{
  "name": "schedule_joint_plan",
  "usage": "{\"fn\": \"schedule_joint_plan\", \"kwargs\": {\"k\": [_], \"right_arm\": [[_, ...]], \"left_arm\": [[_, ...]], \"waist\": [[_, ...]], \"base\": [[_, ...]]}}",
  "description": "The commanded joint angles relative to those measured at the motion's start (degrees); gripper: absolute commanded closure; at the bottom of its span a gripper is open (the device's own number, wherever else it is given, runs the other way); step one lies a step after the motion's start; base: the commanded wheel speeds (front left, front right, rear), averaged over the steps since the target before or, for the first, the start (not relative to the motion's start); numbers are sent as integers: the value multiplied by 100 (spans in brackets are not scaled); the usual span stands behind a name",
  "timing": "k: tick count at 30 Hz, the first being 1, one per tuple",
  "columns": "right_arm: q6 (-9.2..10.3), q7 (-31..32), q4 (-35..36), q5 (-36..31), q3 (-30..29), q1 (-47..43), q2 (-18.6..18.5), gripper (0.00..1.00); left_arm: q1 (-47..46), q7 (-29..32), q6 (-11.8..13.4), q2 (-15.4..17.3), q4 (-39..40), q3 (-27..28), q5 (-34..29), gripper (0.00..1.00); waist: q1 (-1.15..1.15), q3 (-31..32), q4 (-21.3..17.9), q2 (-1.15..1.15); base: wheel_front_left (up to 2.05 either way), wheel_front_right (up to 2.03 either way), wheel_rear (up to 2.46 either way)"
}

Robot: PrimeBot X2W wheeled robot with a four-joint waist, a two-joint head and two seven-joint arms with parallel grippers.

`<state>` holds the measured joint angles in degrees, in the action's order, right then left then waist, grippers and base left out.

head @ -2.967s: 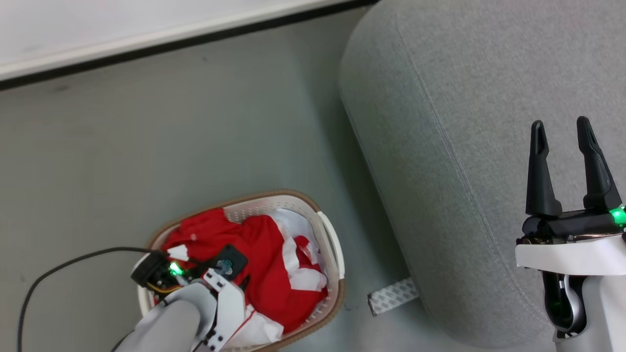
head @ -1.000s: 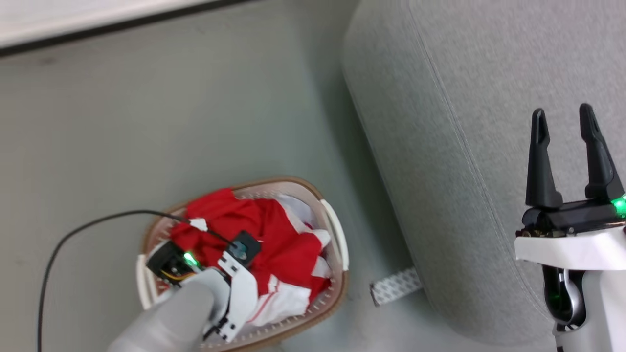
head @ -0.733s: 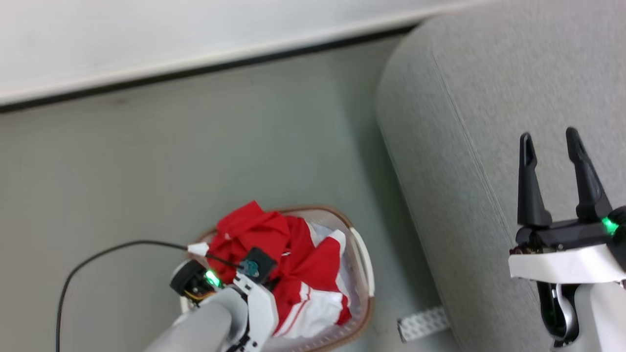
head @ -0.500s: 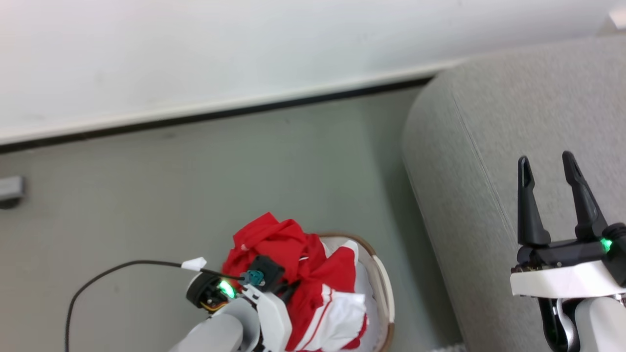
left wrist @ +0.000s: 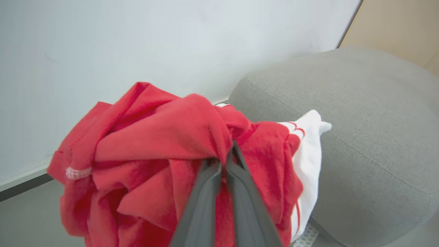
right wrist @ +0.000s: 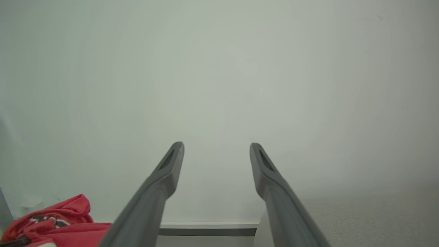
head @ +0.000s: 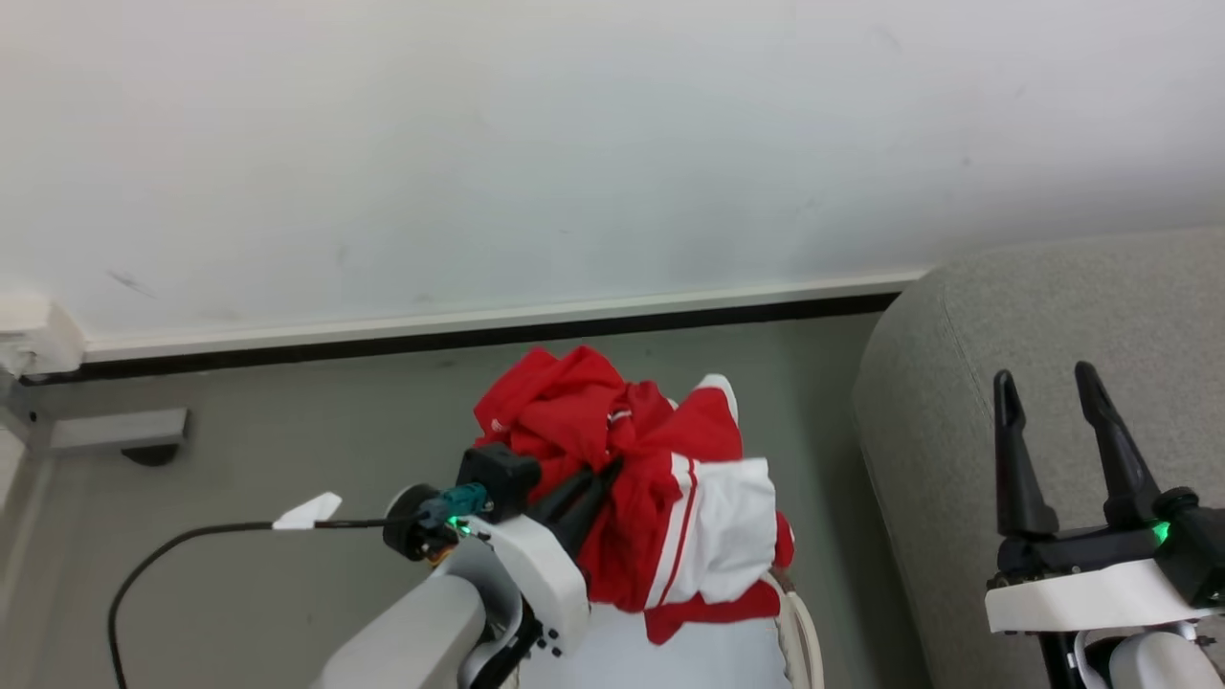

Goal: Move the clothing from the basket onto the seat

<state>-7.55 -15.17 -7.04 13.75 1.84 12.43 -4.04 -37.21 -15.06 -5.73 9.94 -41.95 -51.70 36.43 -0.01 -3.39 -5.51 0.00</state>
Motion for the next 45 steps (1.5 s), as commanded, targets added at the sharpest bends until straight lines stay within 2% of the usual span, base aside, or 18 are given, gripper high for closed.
{"fn": "schedule_joint_plan", "kwargs": {"k": [1, 10, 19, 26, 33, 39, 40, 45], "right_arm": [[12, 4, -23, 53, 52, -108, -4, 0], [12, 4, -122, 197, 370, -274, 68, 0], [12, 4, -107, 433, 993, -272, 68, 0], [12, 4, -189, 539, 1355, -176, -34, 0], [12, 4, -390, 681, 1785, 22, -254, 0], [12, 16, -679, 1369, 2396, 264, -489, 0], [12, 41, -811, 1694, 2724, 470, -684, 0], [13, 134, -1142, 2316, 3472, 994, -1076, 0]], "left_arm": [[86, -15, 72, 111, 306, 124, -28, 100], [97, -11, 355, 488, 1784, 527, -44, 100], [3, 257, 689, 839, 2675, 708, -55, 100], [116, 318, 809, 903, 2936, 712, -15, 100], [129, 291, 818, 871, 2981, 675, 8, 100], [156, 286, 799, 831, 2931, 605, -16, 100], [160, 291, 784, 796, 2914, 564, -31, 100], [137, 320, 737, 681, 2902, 426, -52, 100]], "waist": [[1, 155, 97, 0], [1, 336, 201, 0], [1, 336, 196, 0], [1, 323, 188, 0], [1, 317, 222, 0], [1, 334, 271, 0], [1, 343, 303, 0], [1, 362, 439, 0]], "base": [[0, 0, 0], [0, 0, 0], [0, 0, 0], [0, 0, 0], [0, 0, 0], [0, 0, 0], [0, 0, 0], [0, 0, 0]]}}
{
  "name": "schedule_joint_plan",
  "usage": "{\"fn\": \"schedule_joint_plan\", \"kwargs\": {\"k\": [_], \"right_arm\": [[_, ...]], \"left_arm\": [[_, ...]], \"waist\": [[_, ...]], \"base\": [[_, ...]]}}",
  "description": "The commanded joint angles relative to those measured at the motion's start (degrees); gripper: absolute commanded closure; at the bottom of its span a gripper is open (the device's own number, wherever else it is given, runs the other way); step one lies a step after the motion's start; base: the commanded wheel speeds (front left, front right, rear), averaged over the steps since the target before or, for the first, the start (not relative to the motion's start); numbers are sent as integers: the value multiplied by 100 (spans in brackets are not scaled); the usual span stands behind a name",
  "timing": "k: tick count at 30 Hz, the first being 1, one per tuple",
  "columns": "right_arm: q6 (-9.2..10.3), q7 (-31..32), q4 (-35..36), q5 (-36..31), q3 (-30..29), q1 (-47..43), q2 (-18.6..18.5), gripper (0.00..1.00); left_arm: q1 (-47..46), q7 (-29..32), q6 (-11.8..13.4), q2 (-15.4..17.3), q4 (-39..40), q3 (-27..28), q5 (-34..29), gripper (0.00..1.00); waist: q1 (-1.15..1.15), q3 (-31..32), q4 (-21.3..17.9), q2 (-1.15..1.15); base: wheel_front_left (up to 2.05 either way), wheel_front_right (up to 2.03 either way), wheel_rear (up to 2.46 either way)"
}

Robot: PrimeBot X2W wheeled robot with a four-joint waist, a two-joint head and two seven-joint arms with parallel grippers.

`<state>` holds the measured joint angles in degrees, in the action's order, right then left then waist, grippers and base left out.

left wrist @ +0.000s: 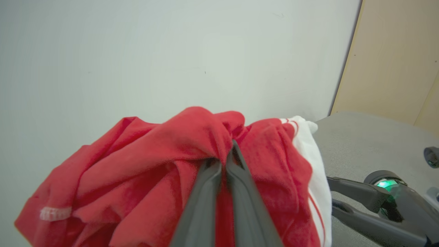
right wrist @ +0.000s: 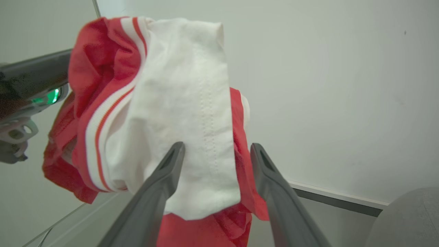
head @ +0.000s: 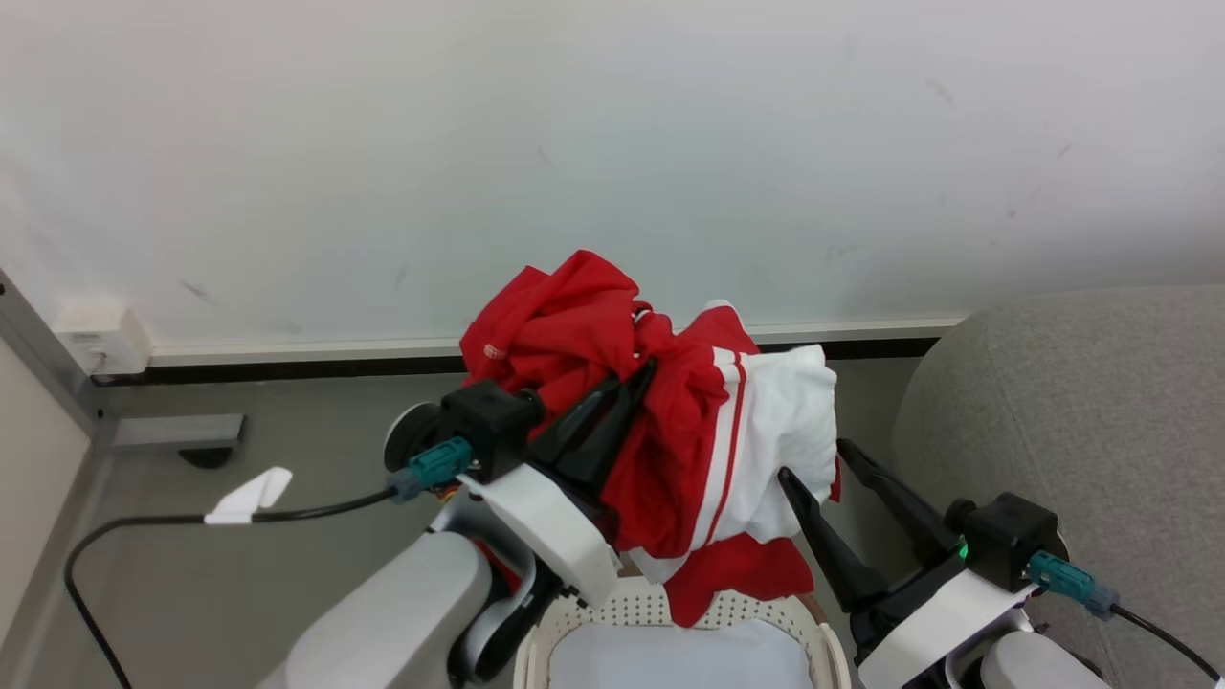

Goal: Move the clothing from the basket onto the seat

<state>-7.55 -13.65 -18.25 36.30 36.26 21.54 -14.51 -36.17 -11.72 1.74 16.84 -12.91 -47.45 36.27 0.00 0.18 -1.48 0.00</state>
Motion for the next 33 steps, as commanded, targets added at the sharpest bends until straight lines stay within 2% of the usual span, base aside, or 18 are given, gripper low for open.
{"fn": "schedule_joint_plan", "kwargs": {"k": [1, 3, 8, 12, 16, 20, 27, 32, 33], "right_arm": [[12, -16, -80, 134, 201, 206, -99, 0], [12, 8, -150, 188, 394, 315, -159, 0], [12, -34, -389, 584, 1299, 824, -354, 0], [12, -103, -552, 895, 1889, 1135, -362, 0], [12, -152, -744, 1088, 2234, 1337, -289, 0], [12, -158, -722, 1163, 2159, 1421, -191, 0], [12, -161, -445, 675, 1681, 1168, -103, 0], [12, -156, -653, 651, 1749, 997, -75, 0], [12, -155, -734, 716, 1805, 984, -65, 29]], "left_arm": [[20, -1, -32, -44, -12, -37, -41, 100], [6, 4, -58, -74, -22, -63, -49, 100], [-31, 44, -159, -217, -73, -253, -74, 100], [-7, 88, -274, -326, -106, -419, -52, 100], [23, 122, -361, -414, -148, -584, -96, 100], [32, 123, -402, -479, -178, -677, -105, 100], [61, 127, -446, -496, -239, -776, -80, 100], [59, 108, -441, -485, -249, -777, -42, 100], [59, 104, -436, -485, -249, -775, -33, 100]], "waist": [[0, 7, 81, 0], [0, 12, 126, 0], [0, 38, 364, 0], [0, 59, 529, 0], [0, 82, 674, 0], [0, 100, 784, 0], [0, 121, 878, 0], [0, 126, 893, 0], [0, 127, 891, 0]], "base": [[0, 0, 0], [0, 0, 0], [0, 0, 0], [0, 0, 0], [0, 0, 0], [0, 0, 0], [0, 0, 0], [0, 0, 0], [0, 0, 0]]}}
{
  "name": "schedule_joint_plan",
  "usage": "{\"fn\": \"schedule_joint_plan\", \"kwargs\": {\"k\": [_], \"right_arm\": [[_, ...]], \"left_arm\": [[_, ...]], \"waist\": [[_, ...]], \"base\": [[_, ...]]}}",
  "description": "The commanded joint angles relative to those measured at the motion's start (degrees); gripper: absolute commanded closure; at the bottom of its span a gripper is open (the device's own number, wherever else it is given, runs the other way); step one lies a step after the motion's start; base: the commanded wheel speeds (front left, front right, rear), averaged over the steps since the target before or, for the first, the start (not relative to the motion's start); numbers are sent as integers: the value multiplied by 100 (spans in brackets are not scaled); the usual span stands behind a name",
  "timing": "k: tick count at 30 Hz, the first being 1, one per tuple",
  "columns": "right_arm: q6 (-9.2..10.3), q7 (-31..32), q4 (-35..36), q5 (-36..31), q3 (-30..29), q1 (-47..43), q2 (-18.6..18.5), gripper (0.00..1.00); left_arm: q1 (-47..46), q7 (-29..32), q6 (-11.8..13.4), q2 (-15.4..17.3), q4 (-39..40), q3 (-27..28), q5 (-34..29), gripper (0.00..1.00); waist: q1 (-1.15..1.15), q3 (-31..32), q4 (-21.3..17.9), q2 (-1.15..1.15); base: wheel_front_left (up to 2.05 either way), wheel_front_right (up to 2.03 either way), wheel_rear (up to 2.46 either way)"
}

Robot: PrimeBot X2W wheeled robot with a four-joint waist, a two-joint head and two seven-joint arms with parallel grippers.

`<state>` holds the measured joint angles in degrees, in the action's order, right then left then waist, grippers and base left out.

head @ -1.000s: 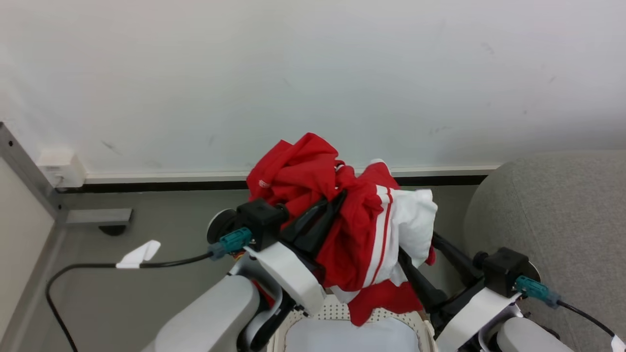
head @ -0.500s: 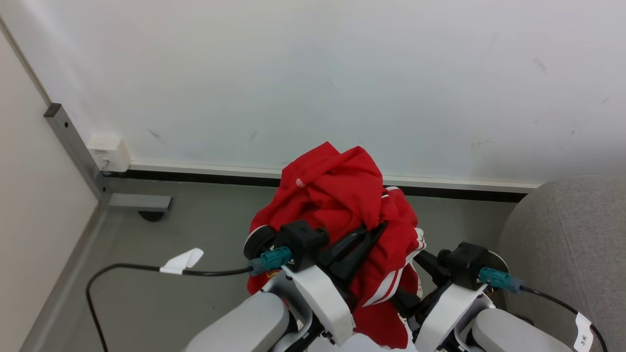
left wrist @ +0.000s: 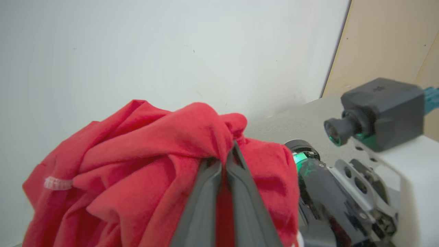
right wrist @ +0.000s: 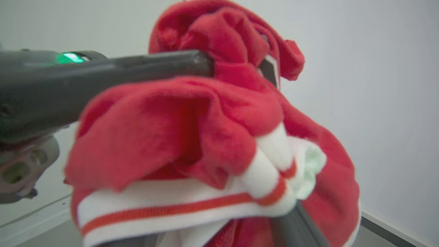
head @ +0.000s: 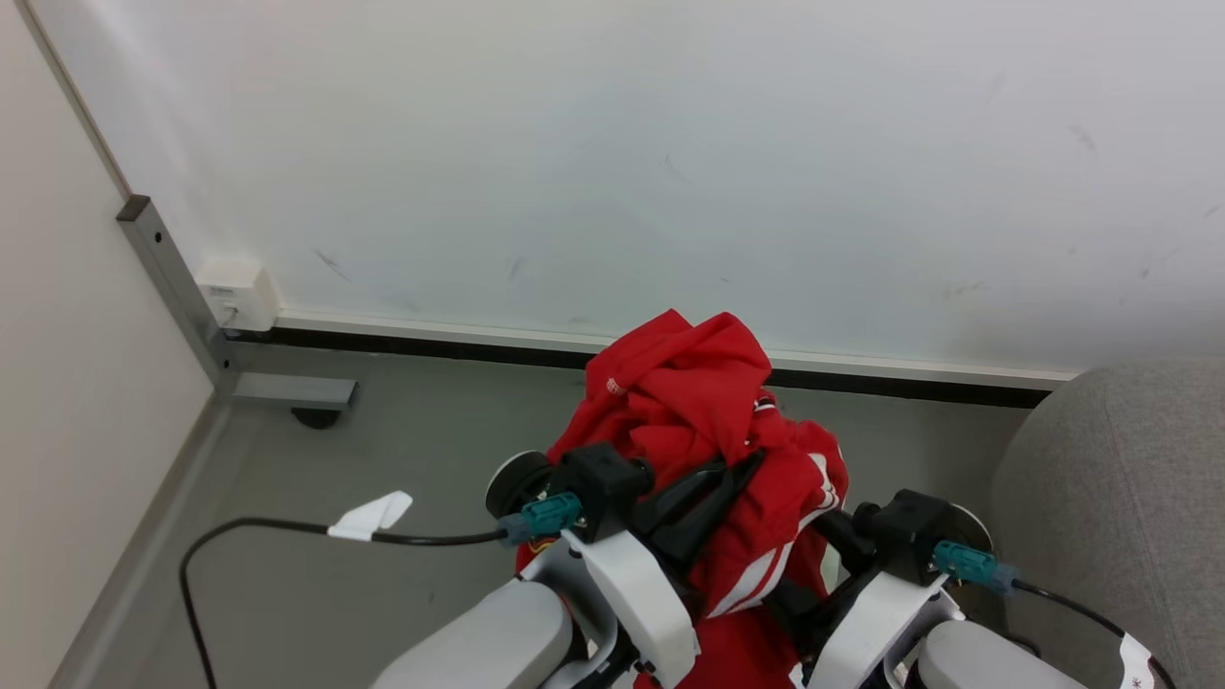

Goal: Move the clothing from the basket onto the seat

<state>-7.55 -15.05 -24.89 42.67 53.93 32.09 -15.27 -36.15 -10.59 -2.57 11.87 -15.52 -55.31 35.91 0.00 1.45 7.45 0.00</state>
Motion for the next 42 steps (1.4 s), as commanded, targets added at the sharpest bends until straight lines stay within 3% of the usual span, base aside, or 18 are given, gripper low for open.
{"fn": "schedule_joint_plan", "kwargs": {"k": [1, 3, 5, 7, 8, 11, 12, 13, 14, 16, 17, 18, 42], "right_arm": [[12, -7, -169, 145, 116, -78, 10, 51], [12, -7, -403, 257, 278, -18, 17, 54], [12, -7, -529, 340, 365, 97, 67, 51], [12, -7, -598, 388, 355, 156, 117, 13], [12, -7, -607, 387, 321, 175, 141, 5], [12, -8, -597, 321, 192, 211, 201, 0], [12, -8, -600, 306, 159, 220, 219, 4], [12, -7, -606, 275, 129, 229, 234, 21], [12, -8, -617, 259, 101, 233, 249, 45], [12, -7, -676, 251, 83, 233, 276, 66], [12, -8, -712, 245, 75, 244, 290, 91], [12, -8, -758, 242, 78, 255, 300, 100], [12, -10, -471, 75, -236, 39, 191, 100]], "left_arm": [[55, -12, -1, 11, 12, 13, 13, 100], [51, -14, 5, 10, 21, 12, 29, 100], [46, -11, 17, 10, 38, 8, 38, 100], [39, -12, 27, 14, 53, 5, 39, 100], [35, -13, 33, 16, 59, 1, 40, 100], [28, -8, 34, 24, 68, -12, 50, 100], [25, -5, 36, 27, 73, -17, 53, 100], [20, -2, 35, 28, 78, -21, 57, 100], [15, -1, 36, 28, 83, -24, 61, 100], [4, -9, 43, 28, 91, -22, 57, 100], [-5, -14, 47, 28, 94, -20, 54, 100], [-12, -17, 49, 28, 95, -20, 58, 100], [-24, -92, 158, 113, 37, -2, 124, 100]], "waist": [[0, 3, -3, 0], [0, 9, -9, 0], [0, 13, -18, 0], [0, 12, -24, 0], [0, 11, -25, 0], [0, 7, -23, 0], [0, 4, -20, 0], [0, 1, -15, 0], [0, -2, -11, 0], [0, -10, 0, 0], [0, -13, 5, 0], [0, -16, 12, 0], [0, -46, -142, 0]], "base": [[0, 0, 0], [0, 0, 0], [0, 0, 0], [0, 0, 0], [0, 0, 0], [0, 0, 0], [0, 0, 0], [0, 0, 0], [0, 0, 0], [0, 0, 0], [0, 0, 0], [0, 0, 0], [0, 0, 0]]}}
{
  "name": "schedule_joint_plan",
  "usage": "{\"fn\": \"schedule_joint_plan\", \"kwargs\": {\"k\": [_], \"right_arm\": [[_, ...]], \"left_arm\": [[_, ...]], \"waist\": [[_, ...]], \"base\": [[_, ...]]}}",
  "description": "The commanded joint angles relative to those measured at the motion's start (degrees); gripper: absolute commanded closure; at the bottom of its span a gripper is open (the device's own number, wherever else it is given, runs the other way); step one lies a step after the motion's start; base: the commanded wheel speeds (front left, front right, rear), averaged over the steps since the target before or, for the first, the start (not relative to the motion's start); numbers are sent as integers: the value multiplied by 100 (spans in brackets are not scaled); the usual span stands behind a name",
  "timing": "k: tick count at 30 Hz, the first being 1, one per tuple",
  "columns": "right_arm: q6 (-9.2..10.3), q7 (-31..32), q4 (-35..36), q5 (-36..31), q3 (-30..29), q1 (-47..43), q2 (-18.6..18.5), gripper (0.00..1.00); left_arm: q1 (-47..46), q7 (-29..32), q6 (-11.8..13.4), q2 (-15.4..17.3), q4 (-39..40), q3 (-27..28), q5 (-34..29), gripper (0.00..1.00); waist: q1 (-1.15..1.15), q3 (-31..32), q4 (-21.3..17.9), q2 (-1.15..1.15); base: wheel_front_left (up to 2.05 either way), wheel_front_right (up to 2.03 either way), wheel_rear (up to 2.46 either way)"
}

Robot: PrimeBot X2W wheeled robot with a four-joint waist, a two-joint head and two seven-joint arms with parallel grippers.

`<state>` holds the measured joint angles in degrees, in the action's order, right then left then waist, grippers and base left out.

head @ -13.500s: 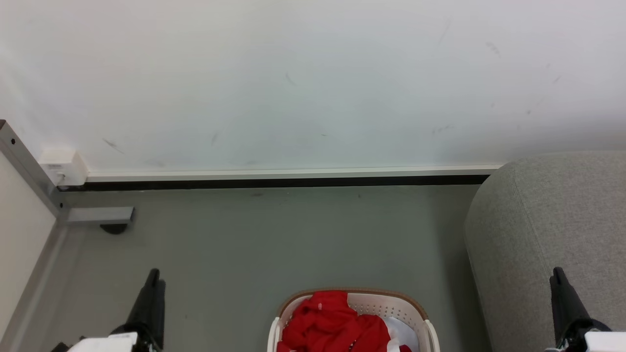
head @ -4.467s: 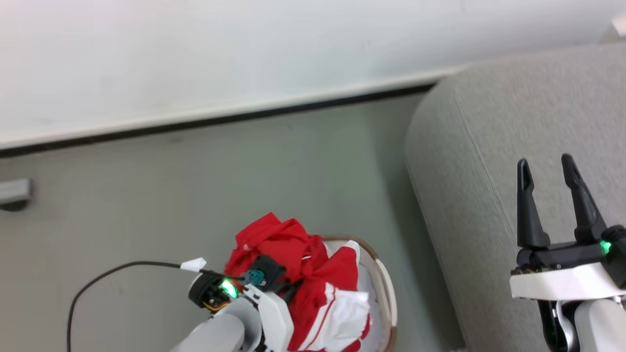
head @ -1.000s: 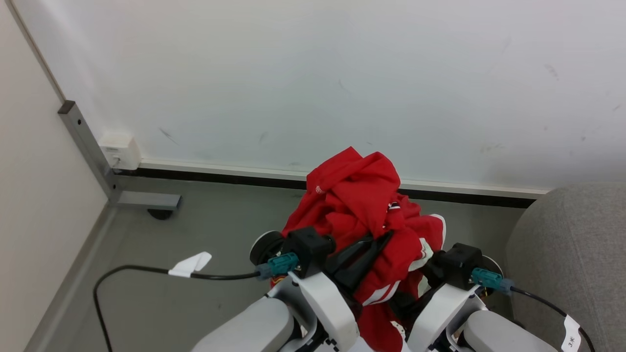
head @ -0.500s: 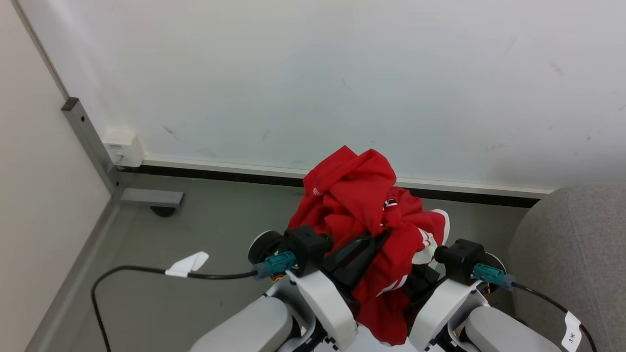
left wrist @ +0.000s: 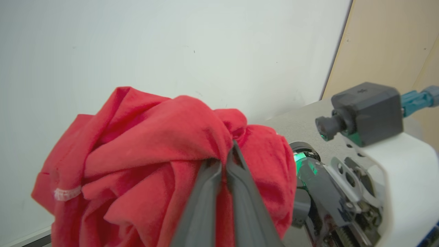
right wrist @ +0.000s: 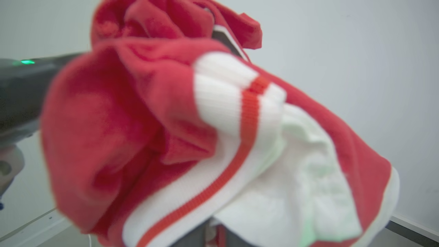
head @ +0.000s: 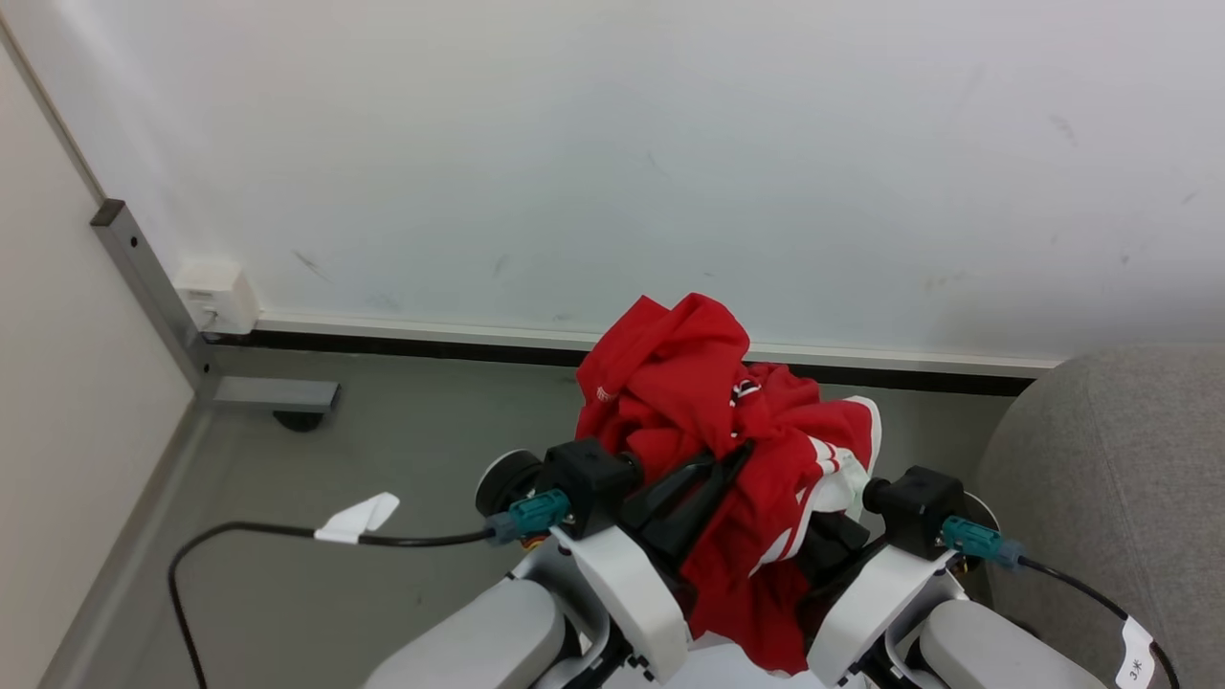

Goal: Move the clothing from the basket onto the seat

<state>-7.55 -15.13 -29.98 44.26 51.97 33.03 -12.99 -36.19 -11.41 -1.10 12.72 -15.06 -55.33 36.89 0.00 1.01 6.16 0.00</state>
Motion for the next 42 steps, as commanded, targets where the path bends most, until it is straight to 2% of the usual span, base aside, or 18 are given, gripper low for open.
{"fn": "schedule_joint_plan", "kwargs": {"k": [1, 11, 12, 13, 14, 15, 29, 42], "right_arm": [[12, -2, 51, -82, -66, -65, -40, 100], [12, -2, 363, -304, -437, -303, -179, 100], [12, -2, 409, -343, -504, -332, -204, 100], [12, -2, 459, -388, -578, -370, -228, 100], [12, -2, 516, -437, -646, -406, -253, 100], [12, -2, 566, -466, -716, -431, -270, 100], [12, -3, 1027, -857, -1643, -798, -566, 100], [12, -2, 1329, -1073, -2318, -958, -830, 100]], "left_arm": [[-23, -7, 16, 31, -7, -4, 27, 100], [14, -7, 53, 49, -56, -41, 45, 100], [21, 2, 50, 51, -62, -43, 52, 95], [30, 8, 62, 53, -65, -42, 59, 63], [38, 11, 78, 58, -68, -40, 67, 14], [43, 10, 96, 65, -70, -36, 64, 0], [103, -42, 152, 137, 15, -64, 64, 0], [149, -199, 161, 194, 129, -67, -13, 0]], "waist": [[0, -5, -20, 0], [0, 7, -77, 0], [0, 7, -91, 0], [0, 9, -109, 0], [0, 8, -130, 0], [0, 5, -154, 0], [0, -41, -553, 0], [0, -138, -1307, 0]], "base": [[0, 0, 0], [0, 0, 0], [0, 0, 0], [0, 0, 0], [0, 0, 0], [0, 0, 0], [0, 0, 0], [0, 0, 0]]}}
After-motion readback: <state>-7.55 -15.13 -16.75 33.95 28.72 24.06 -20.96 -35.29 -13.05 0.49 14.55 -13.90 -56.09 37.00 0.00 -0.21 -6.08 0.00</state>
